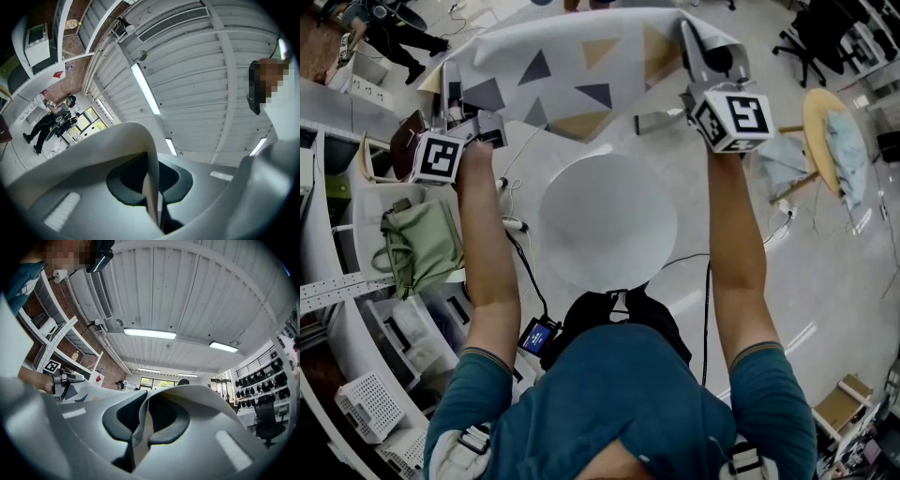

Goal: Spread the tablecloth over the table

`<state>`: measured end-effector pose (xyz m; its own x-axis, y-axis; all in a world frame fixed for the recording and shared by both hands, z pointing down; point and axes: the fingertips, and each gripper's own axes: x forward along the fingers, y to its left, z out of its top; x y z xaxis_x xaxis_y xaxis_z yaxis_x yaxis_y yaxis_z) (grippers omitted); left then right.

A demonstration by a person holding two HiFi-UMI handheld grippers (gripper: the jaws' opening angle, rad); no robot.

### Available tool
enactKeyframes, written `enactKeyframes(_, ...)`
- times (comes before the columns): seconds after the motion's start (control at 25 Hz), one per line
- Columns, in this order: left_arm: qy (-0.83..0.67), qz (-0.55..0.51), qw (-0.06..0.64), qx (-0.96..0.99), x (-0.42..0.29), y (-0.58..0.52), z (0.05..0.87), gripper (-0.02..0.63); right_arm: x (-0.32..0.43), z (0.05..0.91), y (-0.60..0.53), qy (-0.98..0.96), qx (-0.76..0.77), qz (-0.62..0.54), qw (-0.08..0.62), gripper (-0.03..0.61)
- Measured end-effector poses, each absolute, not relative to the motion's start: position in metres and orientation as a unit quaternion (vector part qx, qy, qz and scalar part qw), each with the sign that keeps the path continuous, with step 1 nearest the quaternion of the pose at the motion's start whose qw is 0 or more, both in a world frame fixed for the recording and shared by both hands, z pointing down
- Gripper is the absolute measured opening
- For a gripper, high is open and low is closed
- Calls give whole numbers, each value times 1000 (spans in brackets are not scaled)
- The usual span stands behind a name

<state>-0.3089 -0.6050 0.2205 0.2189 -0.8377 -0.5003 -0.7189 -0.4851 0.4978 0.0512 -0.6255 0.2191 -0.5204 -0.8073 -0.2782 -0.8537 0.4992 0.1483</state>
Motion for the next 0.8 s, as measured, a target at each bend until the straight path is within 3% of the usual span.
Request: enactKeyframes(0.8, -573, -291, 143, 753, -298, -461, 350, 0, 70, 359, -487, 868, -494, 10, 48, 21)
